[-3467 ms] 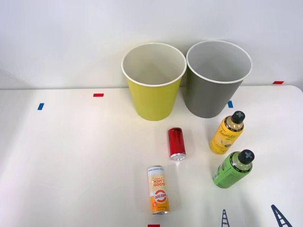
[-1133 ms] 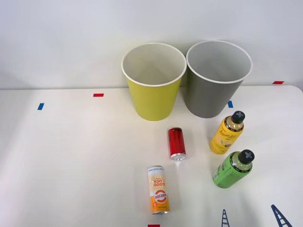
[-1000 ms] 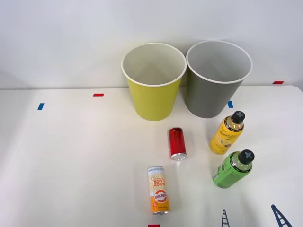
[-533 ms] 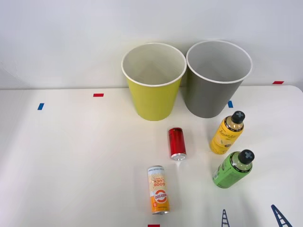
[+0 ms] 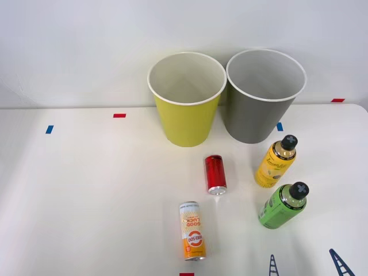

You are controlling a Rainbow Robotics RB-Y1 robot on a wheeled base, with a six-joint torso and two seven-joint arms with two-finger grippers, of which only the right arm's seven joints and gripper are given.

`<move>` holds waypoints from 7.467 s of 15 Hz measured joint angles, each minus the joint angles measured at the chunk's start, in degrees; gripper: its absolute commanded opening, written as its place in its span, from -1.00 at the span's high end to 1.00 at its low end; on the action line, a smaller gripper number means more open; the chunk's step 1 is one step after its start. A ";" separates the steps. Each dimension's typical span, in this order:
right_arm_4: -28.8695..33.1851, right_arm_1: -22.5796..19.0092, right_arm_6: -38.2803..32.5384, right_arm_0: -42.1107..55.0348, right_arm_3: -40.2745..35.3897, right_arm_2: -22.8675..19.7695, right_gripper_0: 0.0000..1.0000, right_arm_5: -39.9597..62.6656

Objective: Put cans in the gray bin, plastic bottles in the light green bin

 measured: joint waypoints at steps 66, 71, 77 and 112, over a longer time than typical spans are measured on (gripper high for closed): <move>-47.12 -15.31 23.09 -29.44 4.33 12.14 0.13 8.77; -46.66 -14.63 24.03 -30.37 4.35 11.54 1.00 10.90; -43.77 -14.07 24.11 -29.99 4.33 11.08 1.00 11.10; -54.57 -7.77 17.11 -68.02 -17.46 -1.48 1.00 63.03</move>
